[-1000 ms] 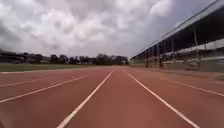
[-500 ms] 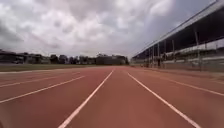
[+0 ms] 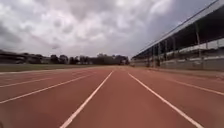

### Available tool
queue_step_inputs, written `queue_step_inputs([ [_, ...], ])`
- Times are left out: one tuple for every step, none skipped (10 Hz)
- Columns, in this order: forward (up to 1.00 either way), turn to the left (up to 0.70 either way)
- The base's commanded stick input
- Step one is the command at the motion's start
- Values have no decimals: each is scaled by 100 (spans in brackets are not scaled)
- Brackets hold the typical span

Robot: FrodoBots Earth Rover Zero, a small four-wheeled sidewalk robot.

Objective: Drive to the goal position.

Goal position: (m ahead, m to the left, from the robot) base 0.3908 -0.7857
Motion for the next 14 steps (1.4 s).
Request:
queue_step_inputs([
  [45,0],
  [45,0],
  [45,0],
  [45,0],
  [45,0],
  [45,0],
  [45,0],
  [45,0],
  [45,0],
  [45,0],
  [45,0],
  [45,0],
  [45,0],
  [45,0],
])
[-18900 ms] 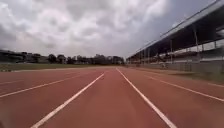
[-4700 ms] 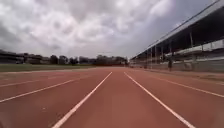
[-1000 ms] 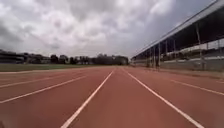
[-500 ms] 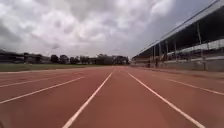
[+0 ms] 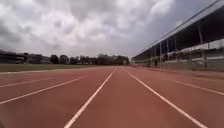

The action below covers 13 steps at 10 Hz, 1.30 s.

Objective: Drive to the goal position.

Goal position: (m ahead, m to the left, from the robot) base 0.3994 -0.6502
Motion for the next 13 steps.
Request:
queue_step_inputs([
  [45,0],
  [45,0],
  [45,0],
  [45,0],
  [45,0],
  [45,0],
  [45,0],
  [45,0],
  [45,0],
  [45,0],
  [45,0],
  [45,0],
  [45,0],
])
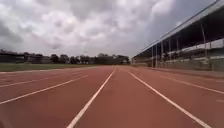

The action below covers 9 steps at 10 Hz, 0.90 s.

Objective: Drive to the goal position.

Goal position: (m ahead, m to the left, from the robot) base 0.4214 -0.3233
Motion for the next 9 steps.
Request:
queue_step_inputs([
  [45,0],
  [45,0],
  [45,0],
  [45,0],
  [45,0],
  [45,0],
  [45,0],
  [45,0],
  [45,0],
])
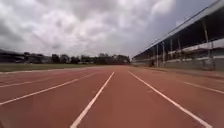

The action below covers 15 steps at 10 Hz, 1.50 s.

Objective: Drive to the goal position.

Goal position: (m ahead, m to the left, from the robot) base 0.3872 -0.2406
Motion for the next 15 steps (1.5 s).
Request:
queue_step_inputs([
  [45,0],
  [45,0],
  [45,0],
  [45,0],
  [45,0],
  [45,0],
  [45,0],
  [45,0],
  [45,0],
  [45,0],
  [45,0],
  [45,0],
  [45,0],
  [45,0],
  [45,0],
])
